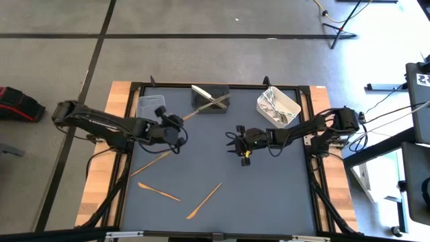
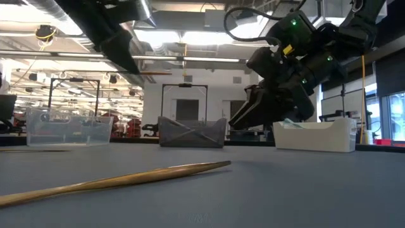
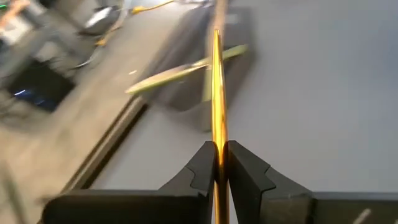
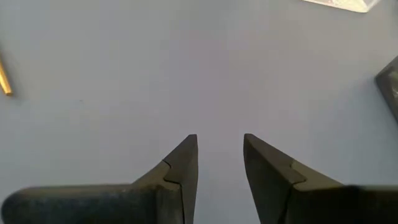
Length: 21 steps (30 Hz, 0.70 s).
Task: Sort silverware by color (type)
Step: Put the top right gold knife into the transparent bin
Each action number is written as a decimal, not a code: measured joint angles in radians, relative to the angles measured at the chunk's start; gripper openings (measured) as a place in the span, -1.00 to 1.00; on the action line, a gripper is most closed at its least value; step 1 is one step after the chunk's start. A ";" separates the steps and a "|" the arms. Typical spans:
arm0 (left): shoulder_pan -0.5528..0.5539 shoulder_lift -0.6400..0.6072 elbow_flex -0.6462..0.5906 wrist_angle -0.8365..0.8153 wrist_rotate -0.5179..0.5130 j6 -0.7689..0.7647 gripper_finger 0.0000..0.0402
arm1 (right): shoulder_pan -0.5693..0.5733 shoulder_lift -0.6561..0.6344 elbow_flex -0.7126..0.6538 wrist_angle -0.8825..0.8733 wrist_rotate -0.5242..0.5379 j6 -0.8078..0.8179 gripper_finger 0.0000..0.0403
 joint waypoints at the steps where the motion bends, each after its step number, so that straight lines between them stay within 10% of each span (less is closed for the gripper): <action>1: 0.003 -0.012 0.000 -0.037 -0.029 -0.022 -0.85 | 0.000 0.007 0.000 0.009 0.000 -0.004 -0.43; 21: 0.329 -0.319 -0.376 0.050 -0.274 -0.163 -0.85 | 0.000 0.087 0.001 0.083 -0.005 -0.045 -0.43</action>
